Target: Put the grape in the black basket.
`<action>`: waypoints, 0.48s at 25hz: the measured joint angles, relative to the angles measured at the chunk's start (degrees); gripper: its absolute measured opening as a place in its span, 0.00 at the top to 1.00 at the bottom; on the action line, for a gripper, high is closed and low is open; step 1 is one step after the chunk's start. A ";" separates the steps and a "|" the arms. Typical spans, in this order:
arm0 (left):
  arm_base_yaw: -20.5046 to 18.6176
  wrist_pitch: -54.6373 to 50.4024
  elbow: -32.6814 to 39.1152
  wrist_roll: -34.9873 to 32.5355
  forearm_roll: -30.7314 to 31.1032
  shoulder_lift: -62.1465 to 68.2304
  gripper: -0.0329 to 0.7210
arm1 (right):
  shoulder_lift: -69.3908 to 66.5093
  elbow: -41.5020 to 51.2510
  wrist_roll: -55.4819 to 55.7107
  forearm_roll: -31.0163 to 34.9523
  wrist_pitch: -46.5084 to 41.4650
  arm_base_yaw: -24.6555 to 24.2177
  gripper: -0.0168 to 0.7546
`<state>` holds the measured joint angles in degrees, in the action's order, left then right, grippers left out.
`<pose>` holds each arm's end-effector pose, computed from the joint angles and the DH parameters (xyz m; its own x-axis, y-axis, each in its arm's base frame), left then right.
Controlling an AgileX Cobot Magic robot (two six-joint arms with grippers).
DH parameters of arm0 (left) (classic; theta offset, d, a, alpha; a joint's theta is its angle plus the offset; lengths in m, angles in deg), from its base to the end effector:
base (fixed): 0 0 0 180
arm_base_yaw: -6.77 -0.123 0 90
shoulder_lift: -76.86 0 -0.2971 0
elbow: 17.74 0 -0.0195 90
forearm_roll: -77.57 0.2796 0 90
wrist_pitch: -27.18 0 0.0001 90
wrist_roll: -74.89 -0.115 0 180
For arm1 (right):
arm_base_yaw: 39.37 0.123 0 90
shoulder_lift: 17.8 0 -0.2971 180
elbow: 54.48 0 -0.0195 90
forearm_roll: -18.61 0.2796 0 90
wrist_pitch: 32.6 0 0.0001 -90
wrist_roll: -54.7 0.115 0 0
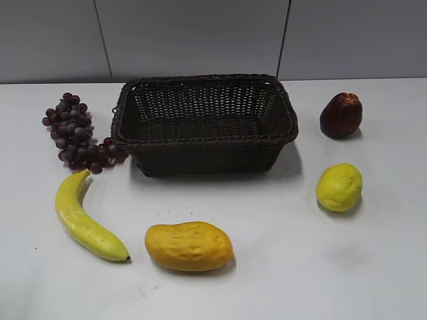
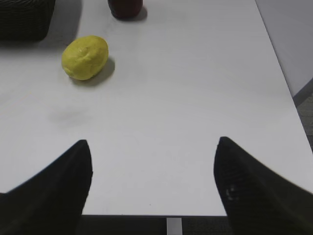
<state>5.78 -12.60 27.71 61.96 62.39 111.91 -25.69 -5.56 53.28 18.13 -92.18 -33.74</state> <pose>0.1285 -0.0171 0.3035 -0.4864 0.0114 -0.8737 0.1389 0.9882 -0.0644 0.0319 0.0023 0.2820 -0.4395 -0.0725 -0.8953 -0.1045 0.9941 -0.0292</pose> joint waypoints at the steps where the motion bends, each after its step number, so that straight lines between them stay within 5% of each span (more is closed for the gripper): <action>1: 0.00 0.00 -1.24 -0.05 0.00 3.16 0.24 | 0.00 0.00 0.00 0.00 0.00 0.00 0.22; 12: 0.00 -0.10 -17.01 -0.05 -1.62 35.05 0.14 | 0.00 0.00 0.00 0.00 0.00 0.00 0.22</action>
<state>5.78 -12.70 10.70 61.91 60.77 146.96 -25.69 -5.56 53.28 18.13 -92.18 -33.74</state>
